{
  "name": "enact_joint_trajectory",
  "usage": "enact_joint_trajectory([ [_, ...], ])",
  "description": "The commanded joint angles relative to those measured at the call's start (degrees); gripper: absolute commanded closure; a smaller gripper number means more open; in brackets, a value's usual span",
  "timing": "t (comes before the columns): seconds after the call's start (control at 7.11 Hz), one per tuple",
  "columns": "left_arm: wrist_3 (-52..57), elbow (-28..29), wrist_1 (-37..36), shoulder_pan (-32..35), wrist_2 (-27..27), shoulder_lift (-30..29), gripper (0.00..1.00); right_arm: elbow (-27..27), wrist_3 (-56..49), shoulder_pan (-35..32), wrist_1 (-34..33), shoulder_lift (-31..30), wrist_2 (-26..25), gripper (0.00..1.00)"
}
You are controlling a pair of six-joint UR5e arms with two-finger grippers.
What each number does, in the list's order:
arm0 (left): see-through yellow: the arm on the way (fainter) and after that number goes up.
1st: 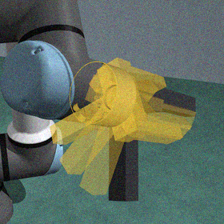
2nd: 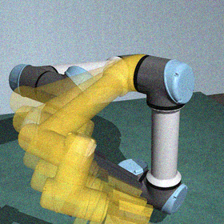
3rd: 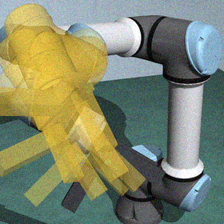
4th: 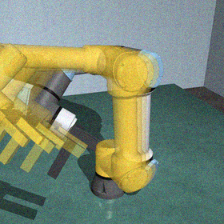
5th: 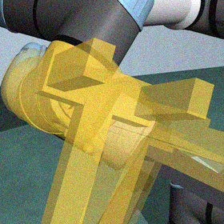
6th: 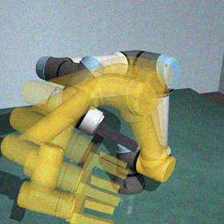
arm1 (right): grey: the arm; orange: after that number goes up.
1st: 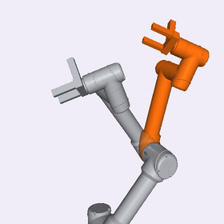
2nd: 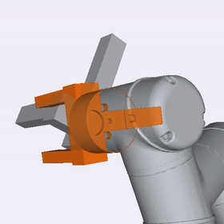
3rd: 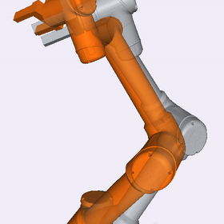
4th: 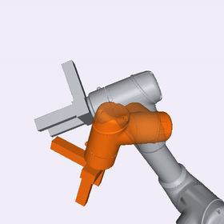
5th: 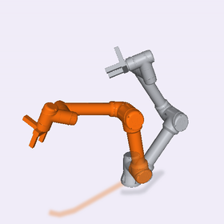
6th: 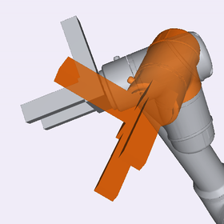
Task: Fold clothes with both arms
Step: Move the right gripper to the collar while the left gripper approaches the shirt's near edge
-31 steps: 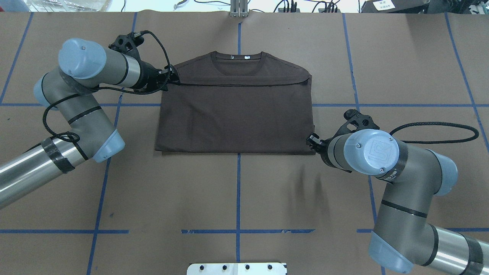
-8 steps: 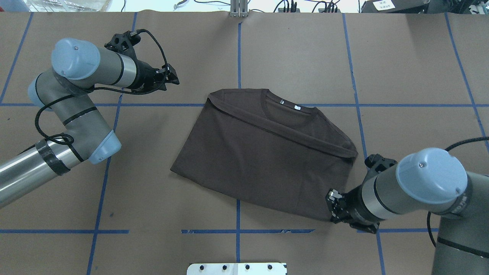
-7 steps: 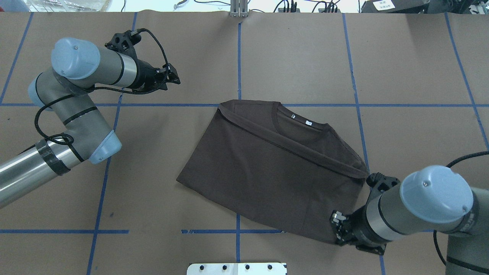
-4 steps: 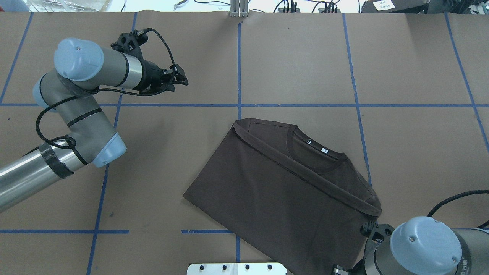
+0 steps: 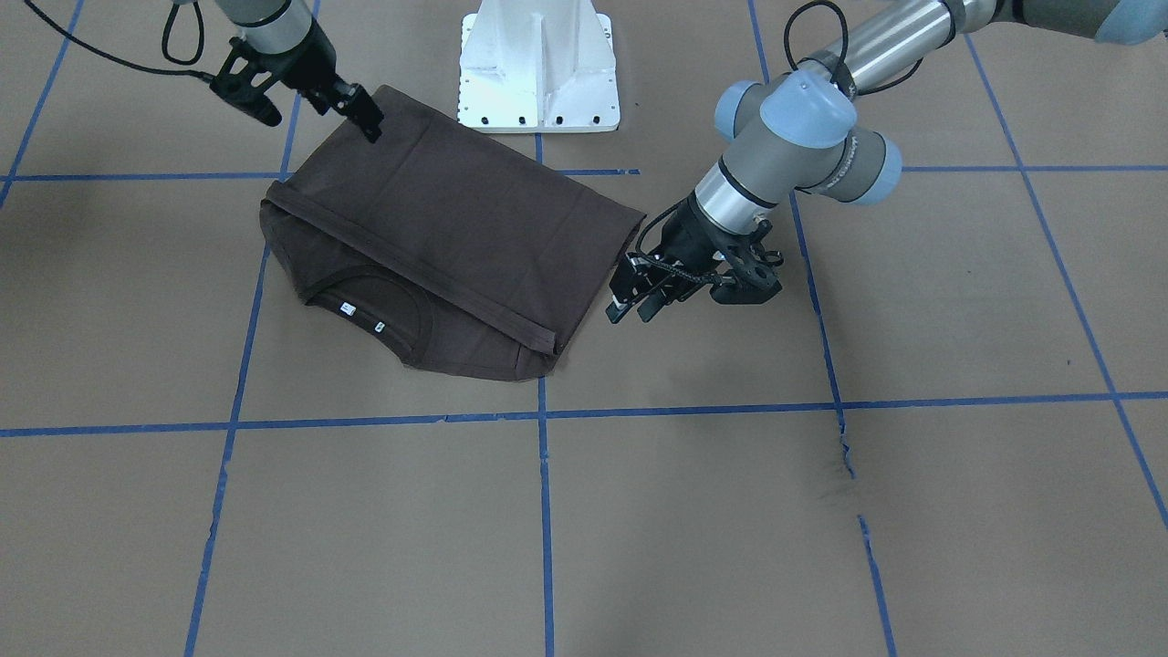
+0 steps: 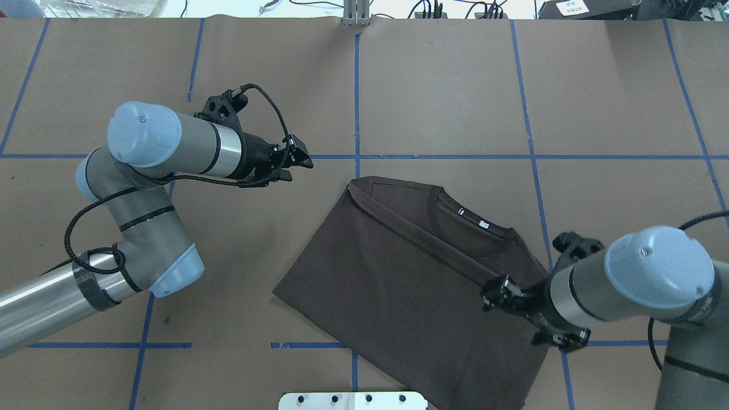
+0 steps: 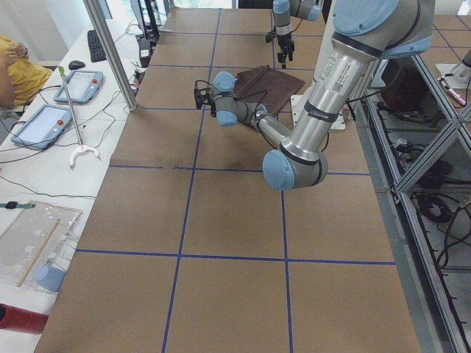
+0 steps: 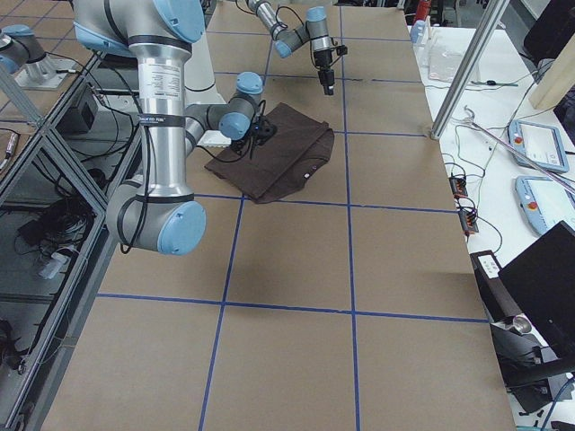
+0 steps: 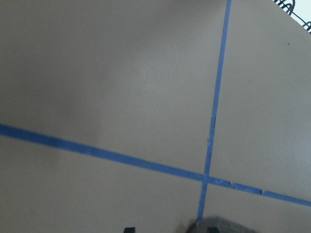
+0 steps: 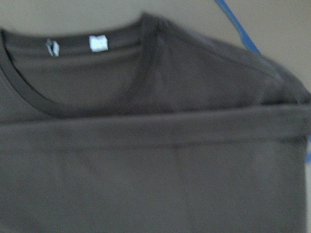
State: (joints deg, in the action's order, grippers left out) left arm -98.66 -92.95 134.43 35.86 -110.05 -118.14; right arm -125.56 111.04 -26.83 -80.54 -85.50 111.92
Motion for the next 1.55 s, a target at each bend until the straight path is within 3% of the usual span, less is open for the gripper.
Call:
enact_joint_trajectory([
  [0.0,-4.8,-10.4,-3.3,-5.2,3.7,9.9,0.42,8.6,-7.2,-9.2,0.1,7.4,-2.0,0.00],
  [0.14,-7.7,-11.0,-5.0,-8.8,7.4,11.0,0.42,9.6,-9.8,-9.3,0.1,7.6,-2.4,0.00],
  [0.42,-8.2,-11.8,-15.7,-11.5,8.4,8.4,0.41,10.5,-9.9,-9.1,0.1,7.8,-3.0,0.00],
  [0.7,-12.4,-12.3,-19.0,-17.1,12.7,8.5,0.38,12.1,-9.9,-9.0,0.1,8.2,-3.0,0.00],
  [1.13,-12.3,-15.2,-28.6,-17.3,12.7,7.5,0.39,13.0,-9.5,-8.2,0.1,8.4,-3.8,0.00],
  [1.41,-12.5,-15.3,-30.0,-17.8,12.9,6.7,0.39,13.3,-9.5,-7.8,0.1,8.5,-3.9,0.00],
])
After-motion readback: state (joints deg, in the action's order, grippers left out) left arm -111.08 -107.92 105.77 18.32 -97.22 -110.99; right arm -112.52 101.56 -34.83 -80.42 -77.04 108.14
